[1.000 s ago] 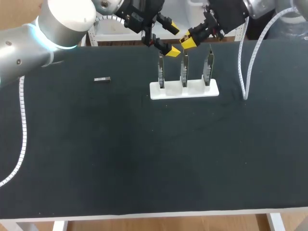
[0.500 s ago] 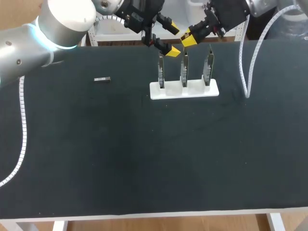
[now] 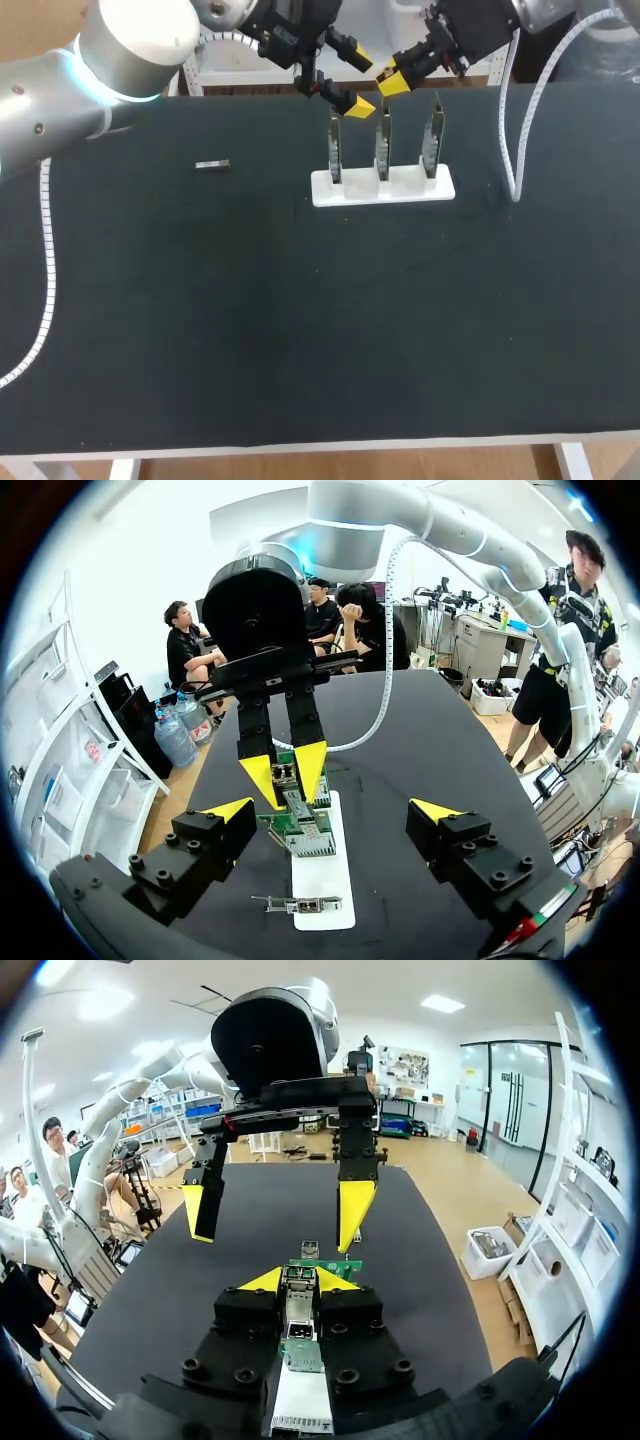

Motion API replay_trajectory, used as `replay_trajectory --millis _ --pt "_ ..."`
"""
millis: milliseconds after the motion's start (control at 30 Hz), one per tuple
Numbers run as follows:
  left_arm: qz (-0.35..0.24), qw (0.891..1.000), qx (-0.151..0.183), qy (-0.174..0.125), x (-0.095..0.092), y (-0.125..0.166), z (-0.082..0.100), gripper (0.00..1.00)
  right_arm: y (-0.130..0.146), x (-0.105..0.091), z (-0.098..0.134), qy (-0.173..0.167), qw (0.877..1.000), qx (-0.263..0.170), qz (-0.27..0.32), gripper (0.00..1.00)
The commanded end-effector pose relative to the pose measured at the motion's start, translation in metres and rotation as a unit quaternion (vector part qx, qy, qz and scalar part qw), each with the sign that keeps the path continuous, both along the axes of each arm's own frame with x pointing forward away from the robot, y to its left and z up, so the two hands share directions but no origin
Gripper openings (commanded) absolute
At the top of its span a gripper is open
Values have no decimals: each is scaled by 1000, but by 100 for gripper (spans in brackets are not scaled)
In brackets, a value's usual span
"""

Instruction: Pick up the optical module with the left hand, and insert it into the network port with the right hand.

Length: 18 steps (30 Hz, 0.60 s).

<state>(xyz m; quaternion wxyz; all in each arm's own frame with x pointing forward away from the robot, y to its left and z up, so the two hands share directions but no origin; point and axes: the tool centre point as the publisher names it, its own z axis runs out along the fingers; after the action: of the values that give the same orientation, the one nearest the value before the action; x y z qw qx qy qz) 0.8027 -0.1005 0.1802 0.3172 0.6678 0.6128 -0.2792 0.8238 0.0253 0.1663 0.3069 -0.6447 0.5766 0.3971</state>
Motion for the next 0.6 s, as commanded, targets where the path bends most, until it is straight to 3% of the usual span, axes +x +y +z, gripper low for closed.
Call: replay_trajectory --millis 33,600 --pt "1 1000 2 0 -1 -1 1 100 -1 0 -3 1 1000 1 -3 0" --pt "1 1000 2 0 -1 -1 1 100 -3 2 -11 13 1000 -2 -2 0"
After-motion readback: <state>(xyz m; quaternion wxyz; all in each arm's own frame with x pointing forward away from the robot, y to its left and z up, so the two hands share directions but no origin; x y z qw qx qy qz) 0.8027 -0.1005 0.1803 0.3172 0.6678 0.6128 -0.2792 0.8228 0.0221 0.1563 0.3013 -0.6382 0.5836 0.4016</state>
